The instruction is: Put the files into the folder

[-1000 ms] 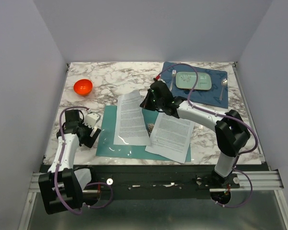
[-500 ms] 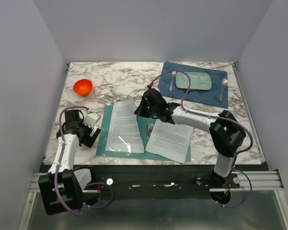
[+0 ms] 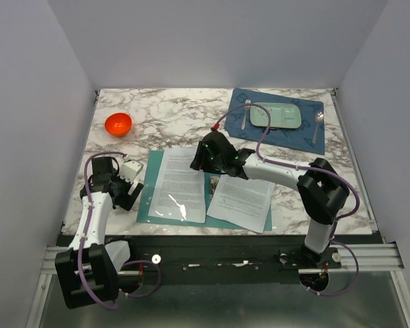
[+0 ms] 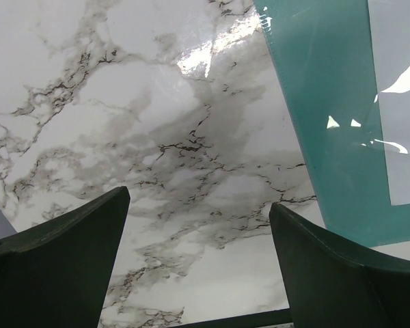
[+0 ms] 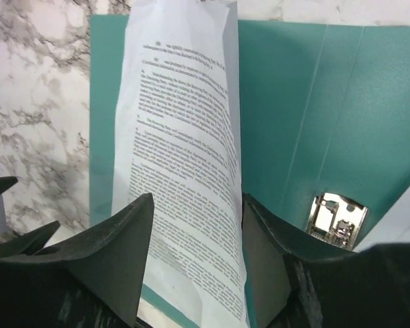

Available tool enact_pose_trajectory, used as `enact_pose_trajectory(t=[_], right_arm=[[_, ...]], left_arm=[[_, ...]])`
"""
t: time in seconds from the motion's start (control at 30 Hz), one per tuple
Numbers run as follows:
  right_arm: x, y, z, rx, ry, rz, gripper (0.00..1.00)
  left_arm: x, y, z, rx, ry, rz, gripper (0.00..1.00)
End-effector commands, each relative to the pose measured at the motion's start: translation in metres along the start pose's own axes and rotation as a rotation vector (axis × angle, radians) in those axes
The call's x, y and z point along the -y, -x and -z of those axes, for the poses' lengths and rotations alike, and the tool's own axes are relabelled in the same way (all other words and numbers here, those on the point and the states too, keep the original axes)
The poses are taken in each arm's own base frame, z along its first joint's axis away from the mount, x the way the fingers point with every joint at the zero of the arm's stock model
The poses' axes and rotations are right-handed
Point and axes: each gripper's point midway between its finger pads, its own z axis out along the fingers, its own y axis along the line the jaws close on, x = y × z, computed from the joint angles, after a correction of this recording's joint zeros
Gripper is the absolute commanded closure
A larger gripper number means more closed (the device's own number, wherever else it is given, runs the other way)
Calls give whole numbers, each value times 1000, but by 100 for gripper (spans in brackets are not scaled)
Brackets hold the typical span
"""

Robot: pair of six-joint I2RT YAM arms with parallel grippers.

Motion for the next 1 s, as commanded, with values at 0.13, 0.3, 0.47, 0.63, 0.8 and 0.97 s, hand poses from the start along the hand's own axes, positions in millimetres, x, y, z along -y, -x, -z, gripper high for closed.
enact_pose_trajectory(t=[0.13, 0.3, 0.47, 0.63, 0.8, 0.97], right_arm=[[34, -34, 11, -101, -95, 40, 44], [42, -47, 12, -143, -99, 44, 49], [45, -52, 12, -159, -103, 49, 69], [37, -49, 8, -157, -79, 40, 92], [27, -52, 3, -166, -61, 30, 99], [21, -58, -7, -170, -57, 7, 99]], left_arm=[[-1, -2, 7, -15, -14, -99, 1], [-3, 0, 9, -9, -4, -102, 1], [-1, -1, 8, -8, -5, -98, 1], [-10, 0, -2, -1, 44, -69, 1], [-13, 0, -7, -13, 44, -58, 1], [-11, 2, -8, -4, 30, -52, 1]])
